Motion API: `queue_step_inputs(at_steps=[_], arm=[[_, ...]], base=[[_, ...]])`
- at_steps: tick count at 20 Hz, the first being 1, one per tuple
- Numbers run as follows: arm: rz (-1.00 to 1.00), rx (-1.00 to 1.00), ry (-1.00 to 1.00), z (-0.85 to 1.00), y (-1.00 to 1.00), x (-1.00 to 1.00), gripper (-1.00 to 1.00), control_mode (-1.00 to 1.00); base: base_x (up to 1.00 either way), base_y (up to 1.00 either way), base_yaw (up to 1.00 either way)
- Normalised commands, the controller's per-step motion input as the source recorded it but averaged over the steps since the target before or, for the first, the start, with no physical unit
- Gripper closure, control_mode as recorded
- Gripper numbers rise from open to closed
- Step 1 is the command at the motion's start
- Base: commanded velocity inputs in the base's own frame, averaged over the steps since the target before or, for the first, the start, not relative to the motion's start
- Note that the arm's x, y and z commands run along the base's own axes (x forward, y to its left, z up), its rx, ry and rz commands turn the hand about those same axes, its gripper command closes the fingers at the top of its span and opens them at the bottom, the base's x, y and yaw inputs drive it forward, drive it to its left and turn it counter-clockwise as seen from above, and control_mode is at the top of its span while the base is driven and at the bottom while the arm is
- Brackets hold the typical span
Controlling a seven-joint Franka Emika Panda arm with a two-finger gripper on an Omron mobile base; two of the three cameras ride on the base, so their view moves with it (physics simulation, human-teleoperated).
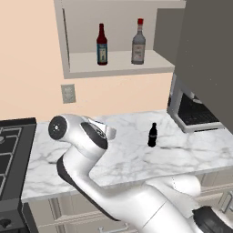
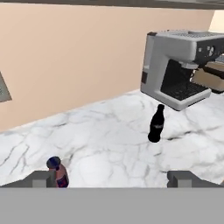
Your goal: Sort all alcoholic drinks to one cabinet, and non-alcoholic drinks to the other.
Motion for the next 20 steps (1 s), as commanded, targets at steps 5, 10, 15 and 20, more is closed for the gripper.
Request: queue_step_inputs(at_steps=[5,10,15,20], arm=[[-0.12,0.02,0.11,-0.28,0.02,0.25,-1.00,-1.00],[-0.06,0.03,0.12,-0.34,0.00,0.25,-1.00,-1.00],[-0.03,0.01,0.01,-0.35,0.00,0.09,-1.00,-1.00],[-0.04,0.00,0.00,-0.24,0.00,0.01,-1.00,-1.00]], base=[[0.00,0.00,0.00],[0.00,0.00,0.00],[0.00,0.00,0.00],[0.00,0.00,0.00]])
